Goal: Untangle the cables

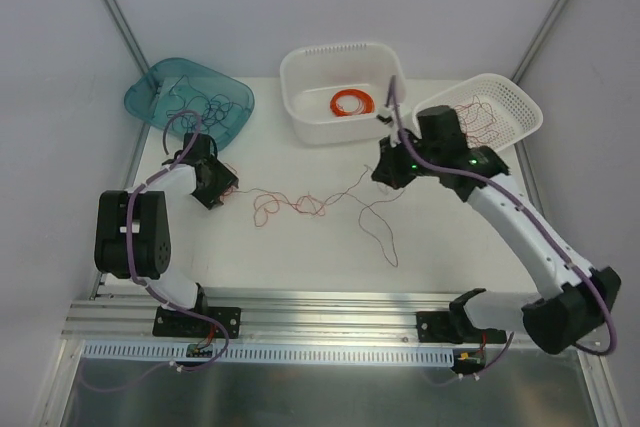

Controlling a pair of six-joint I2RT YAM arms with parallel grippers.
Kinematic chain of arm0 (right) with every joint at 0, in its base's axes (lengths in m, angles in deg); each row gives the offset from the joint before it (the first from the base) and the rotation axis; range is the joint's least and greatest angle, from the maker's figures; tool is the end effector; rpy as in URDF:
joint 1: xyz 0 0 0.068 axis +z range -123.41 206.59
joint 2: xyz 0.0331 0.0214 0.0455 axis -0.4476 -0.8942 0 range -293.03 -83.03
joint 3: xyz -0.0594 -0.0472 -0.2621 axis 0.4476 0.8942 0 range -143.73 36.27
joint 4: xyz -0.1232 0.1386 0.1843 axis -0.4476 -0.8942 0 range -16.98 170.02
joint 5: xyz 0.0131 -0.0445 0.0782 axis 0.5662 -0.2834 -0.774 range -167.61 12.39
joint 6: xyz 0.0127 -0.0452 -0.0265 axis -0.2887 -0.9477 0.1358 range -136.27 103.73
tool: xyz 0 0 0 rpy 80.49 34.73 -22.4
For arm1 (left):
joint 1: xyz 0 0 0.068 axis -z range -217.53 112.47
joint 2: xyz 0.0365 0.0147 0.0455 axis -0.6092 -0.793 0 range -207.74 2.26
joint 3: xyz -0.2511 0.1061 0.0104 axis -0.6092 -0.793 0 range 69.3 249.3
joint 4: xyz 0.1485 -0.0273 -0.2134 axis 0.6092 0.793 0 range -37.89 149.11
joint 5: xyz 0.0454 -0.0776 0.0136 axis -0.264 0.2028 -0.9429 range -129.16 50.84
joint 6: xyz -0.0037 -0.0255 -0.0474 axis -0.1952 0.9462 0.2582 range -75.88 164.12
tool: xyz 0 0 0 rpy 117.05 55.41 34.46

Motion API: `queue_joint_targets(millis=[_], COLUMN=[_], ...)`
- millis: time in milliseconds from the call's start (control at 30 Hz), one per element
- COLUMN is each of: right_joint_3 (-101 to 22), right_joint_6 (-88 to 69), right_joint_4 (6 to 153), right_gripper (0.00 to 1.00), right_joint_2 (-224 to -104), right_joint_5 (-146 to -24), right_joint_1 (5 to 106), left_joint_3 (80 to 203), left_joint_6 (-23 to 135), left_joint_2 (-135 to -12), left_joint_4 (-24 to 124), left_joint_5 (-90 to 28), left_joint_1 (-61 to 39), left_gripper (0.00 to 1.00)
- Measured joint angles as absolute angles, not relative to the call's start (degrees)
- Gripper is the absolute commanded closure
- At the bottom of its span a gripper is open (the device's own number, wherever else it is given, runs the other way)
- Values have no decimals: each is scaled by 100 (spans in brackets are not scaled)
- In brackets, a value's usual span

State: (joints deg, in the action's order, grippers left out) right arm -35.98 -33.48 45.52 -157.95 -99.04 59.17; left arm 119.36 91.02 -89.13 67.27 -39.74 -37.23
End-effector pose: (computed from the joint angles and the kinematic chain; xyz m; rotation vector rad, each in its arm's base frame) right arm 0.2324 0.1640 0.3522 -1.1210 1.9214 0.5624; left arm 0.3105 -0.0012 0.1693 -1.0263 2.3732 -0.2995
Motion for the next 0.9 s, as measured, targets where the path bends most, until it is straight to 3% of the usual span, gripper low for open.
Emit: queue_joint_targets(millis=[200, 400, 500, 667, 800, 900], right_joint_3=[-3609, -3381, -3025, -2898, -3172, -3434], right_joint_6=[-3359, -3265, -3110, -2992, -2872, -2599], right_joint_4=[4244, 4204, 4215, 4152, 4106, 3907], right_gripper=[99, 99, 99, 99, 99, 88], right_joint_2=[-14449, -14735, -15192, -15426, -15430, -15565], right_joint_5=[-9791, -9909, -9992, -10049, -9821, -9076], right_joint_1=[4440, 4265, 4289, 4475, 4544, 4551], left_joint_3=[11991, 11993, 11962, 11752, 11503, 11317], left_joint_6=[9122, 9078, 8979, 8665, 8328, 8031], left_joint_2=[-9001, -9001, -8968, -8671, -8273, -7768], left_joint_4=[6683, 6674, 6644, 6635, 6690, 6786], left_joint_5=[-3969, -3961, -3919, -3559, -3134, -2901], left_joint_1=[-3844, -3874, -3874, -3872, -3859, -3802], left_gripper=[43, 44, 36, 14, 9, 7])
